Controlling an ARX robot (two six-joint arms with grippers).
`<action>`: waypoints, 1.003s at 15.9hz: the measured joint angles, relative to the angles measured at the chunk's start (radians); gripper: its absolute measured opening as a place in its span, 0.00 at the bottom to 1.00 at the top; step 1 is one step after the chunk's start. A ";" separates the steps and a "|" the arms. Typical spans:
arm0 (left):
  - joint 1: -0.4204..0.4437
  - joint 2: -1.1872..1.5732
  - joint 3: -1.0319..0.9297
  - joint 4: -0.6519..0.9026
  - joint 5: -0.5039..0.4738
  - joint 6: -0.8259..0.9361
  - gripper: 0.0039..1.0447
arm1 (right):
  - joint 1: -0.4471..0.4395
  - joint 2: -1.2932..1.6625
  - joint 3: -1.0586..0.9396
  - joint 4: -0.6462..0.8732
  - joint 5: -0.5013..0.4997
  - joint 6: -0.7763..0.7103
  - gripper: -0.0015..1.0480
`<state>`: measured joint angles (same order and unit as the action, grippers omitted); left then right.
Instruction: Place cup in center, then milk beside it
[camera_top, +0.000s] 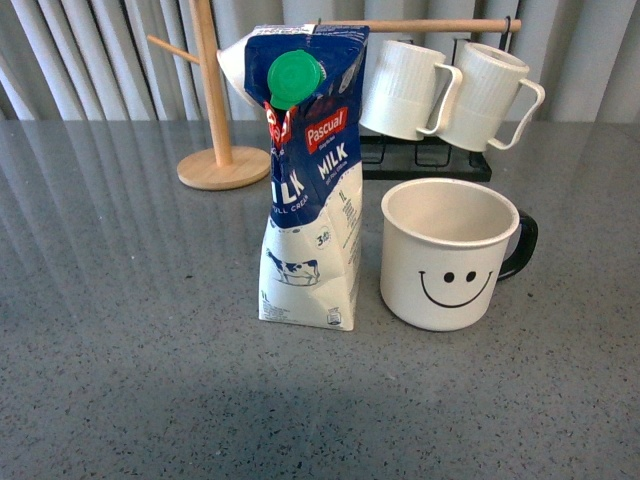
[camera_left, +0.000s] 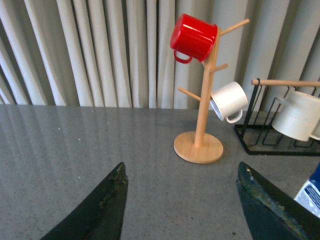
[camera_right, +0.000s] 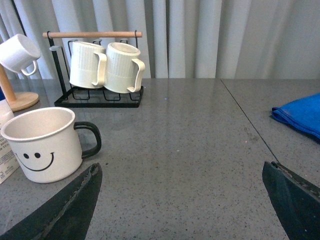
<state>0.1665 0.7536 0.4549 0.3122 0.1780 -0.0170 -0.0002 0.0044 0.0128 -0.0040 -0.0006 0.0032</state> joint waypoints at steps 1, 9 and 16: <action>-0.013 -0.027 -0.050 0.014 -0.016 0.001 0.52 | 0.000 0.000 0.000 0.000 0.000 0.000 0.94; -0.164 -0.260 -0.319 0.043 -0.181 0.006 0.01 | 0.000 0.000 0.000 0.000 0.000 0.000 0.94; -0.167 -0.425 -0.401 -0.040 -0.179 0.006 0.01 | 0.000 0.000 0.000 0.000 0.000 0.000 0.94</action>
<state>-0.0002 0.3283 0.0536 0.2718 -0.0010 -0.0109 -0.0002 0.0044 0.0128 -0.0040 -0.0002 0.0032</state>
